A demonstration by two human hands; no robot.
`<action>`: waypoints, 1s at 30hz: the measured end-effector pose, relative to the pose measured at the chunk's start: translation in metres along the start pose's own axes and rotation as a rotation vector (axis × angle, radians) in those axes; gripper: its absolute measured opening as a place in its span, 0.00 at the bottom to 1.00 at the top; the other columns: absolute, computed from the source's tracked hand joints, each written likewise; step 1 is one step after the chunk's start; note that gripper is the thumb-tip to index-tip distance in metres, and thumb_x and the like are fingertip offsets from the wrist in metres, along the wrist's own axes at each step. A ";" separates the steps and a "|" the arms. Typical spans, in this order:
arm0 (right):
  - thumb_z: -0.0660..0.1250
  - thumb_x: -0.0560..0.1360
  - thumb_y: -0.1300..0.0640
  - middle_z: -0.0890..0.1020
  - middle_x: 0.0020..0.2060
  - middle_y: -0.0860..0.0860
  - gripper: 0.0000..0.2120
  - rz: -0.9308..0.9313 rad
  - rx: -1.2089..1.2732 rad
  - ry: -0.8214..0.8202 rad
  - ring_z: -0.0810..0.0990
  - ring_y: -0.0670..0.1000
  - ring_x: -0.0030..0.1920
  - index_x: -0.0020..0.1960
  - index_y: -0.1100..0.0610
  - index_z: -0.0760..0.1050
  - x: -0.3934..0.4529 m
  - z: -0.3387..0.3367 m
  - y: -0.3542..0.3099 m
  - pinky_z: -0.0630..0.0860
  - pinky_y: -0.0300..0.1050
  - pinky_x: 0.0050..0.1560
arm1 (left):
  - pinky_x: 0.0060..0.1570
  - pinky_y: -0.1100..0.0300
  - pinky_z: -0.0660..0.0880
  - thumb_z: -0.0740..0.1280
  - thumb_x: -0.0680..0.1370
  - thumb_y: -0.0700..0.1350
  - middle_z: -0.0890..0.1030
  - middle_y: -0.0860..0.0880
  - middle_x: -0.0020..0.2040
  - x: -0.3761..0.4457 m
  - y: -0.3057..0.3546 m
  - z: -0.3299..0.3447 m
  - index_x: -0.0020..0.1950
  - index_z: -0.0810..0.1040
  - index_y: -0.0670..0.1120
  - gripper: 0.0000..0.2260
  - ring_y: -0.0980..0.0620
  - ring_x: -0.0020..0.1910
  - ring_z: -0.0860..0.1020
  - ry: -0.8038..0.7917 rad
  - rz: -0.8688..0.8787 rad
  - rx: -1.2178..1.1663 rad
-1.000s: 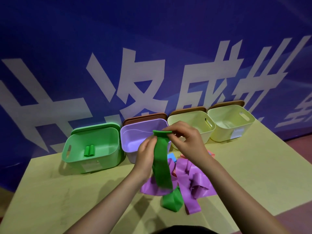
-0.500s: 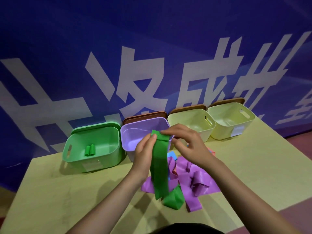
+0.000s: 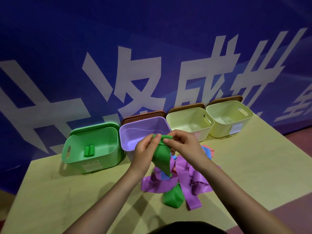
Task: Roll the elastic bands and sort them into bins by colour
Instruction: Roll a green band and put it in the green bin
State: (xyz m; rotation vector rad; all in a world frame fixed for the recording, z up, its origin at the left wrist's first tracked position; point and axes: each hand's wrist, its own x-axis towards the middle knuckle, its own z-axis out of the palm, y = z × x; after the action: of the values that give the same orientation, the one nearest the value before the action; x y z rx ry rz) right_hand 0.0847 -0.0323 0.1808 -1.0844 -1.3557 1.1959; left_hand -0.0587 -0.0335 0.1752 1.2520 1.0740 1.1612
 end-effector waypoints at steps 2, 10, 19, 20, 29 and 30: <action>0.67 0.74 0.69 0.76 0.22 0.46 0.08 0.021 0.012 -0.017 0.74 0.43 0.24 0.38 0.60 0.75 0.000 0.001 -0.001 0.72 0.33 0.30 | 0.36 0.58 0.72 0.61 0.81 0.44 0.77 0.46 0.33 0.005 -0.001 0.000 0.42 0.76 0.35 0.14 0.52 0.34 0.75 0.032 0.027 0.053; 0.67 0.74 0.67 0.75 0.22 0.52 0.09 0.135 0.168 -0.025 0.72 0.46 0.23 0.35 0.62 0.74 -0.001 0.006 0.000 0.70 0.35 0.27 | 0.32 0.59 0.70 0.60 0.81 0.43 0.74 0.42 0.30 0.003 -0.005 -0.005 0.38 0.74 0.35 0.15 0.50 0.31 0.72 0.060 0.178 0.162; 0.66 0.77 0.62 0.74 0.24 0.49 0.09 0.091 0.134 0.036 0.71 0.47 0.26 0.38 0.61 0.77 0.003 0.008 -0.001 0.71 0.37 0.31 | 0.38 0.61 0.76 0.59 0.81 0.42 0.81 0.49 0.37 0.002 -0.001 -0.010 0.44 0.79 0.44 0.11 0.52 0.39 0.78 0.008 -0.076 0.000; 0.66 0.77 0.62 0.73 0.24 0.50 0.09 0.086 0.132 0.040 0.71 0.47 0.26 0.38 0.61 0.76 0.003 0.009 -0.001 0.70 0.37 0.31 | 0.41 0.56 0.75 0.60 0.81 0.41 0.80 0.46 0.38 0.002 -0.003 -0.010 0.44 0.78 0.41 0.10 0.50 0.40 0.77 0.011 -0.055 0.042; 0.65 0.76 0.67 0.71 0.22 0.49 0.09 0.100 0.209 0.056 0.68 0.45 0.24 0.37 0.62 0.72 0.000 0.009 0.012 0.66 0.35 0.27 | 0.37 0.52 0.71 0.64 0.78 0.49 0.74 0.40 0.35 0.001 -0.008 -0.009 0.43 0.75 0.33 0.17 0.48 0.36 0.72 -0.010 0.075 0.159; 0.65 0.76 0.66 0.71 0.23 0.49 0.09 0.121 0.225 0.055 0.68 0.45 0.24 0.37 0.62 0.72 0.001 0.009 0.013 0.66 0.35 0.27 | 0.39 0.55 0.73 0.63 0.80 0.44 0.78 0.43 0.36 0.001 -0.010 -0.008 0.44 0.79 0.37 0.11 0.50 0.37 0.76 -0.014 0.049 0.138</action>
State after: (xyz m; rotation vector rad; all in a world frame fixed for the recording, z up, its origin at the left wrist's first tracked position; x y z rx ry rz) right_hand 0.0757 -0.0313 0.1678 -1.0406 -1.0967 1.3617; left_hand -0.0658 -0.0315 0.1650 1.3986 1.1344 1.1286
